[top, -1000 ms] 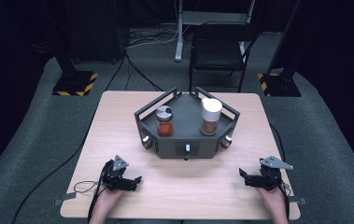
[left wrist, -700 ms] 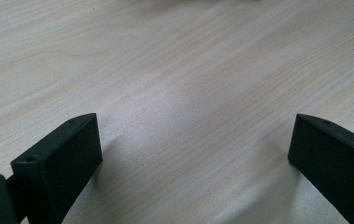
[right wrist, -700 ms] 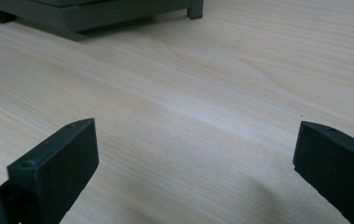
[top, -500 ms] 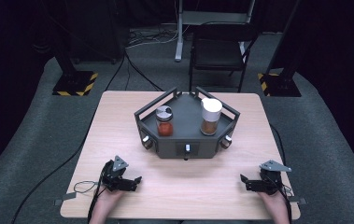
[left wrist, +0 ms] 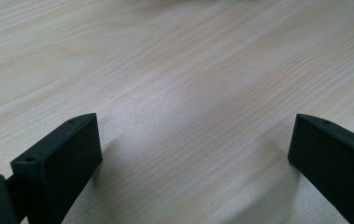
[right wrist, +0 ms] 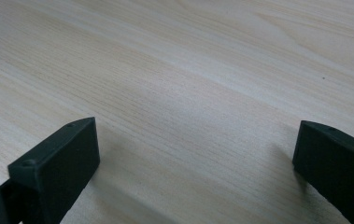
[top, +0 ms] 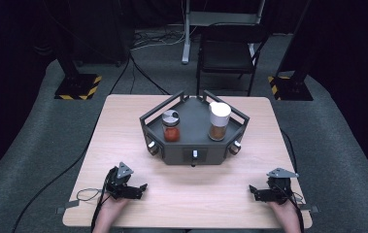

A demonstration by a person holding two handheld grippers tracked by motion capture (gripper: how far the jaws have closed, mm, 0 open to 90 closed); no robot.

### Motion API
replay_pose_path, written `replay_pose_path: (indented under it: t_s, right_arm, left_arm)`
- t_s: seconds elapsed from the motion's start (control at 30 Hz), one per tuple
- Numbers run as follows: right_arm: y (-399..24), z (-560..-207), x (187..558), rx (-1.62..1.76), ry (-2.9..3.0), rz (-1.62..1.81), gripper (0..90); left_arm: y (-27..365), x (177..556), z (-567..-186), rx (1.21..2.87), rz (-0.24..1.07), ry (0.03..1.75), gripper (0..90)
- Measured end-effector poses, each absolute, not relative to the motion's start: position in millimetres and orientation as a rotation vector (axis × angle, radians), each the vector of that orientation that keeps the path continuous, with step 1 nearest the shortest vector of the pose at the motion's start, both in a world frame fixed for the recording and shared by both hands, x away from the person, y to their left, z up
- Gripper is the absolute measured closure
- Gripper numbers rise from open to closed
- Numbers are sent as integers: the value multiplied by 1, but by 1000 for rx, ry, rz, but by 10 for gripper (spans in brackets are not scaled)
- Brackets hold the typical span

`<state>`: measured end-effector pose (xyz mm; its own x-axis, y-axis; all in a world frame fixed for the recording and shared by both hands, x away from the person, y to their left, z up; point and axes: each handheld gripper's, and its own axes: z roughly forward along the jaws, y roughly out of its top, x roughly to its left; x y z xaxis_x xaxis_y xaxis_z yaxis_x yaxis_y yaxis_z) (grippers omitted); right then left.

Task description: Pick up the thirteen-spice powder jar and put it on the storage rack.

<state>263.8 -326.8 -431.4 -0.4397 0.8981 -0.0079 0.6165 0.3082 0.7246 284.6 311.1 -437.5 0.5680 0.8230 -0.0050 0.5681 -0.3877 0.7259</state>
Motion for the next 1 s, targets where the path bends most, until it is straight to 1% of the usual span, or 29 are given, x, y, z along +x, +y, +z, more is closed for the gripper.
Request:
replay_pose_path:
  t_s: [0.47, 0.6, 1.0]
  right_arm:
    - [-328, -431, 264, 1331, 2181, 928, 0]
    - [-328, -431, 264, 1326, 2186, 929, 0]
    - [-327, -431, 265, 1325, 2187, 930, 0]
  left_arm:
    - [310, 284, -437, 2107, 475, 1113, 17]
    - [309, 286, -437, 2113, 469, 1110, 1]
    - [309, 286, -437, 2114, 469, 1109, 1]
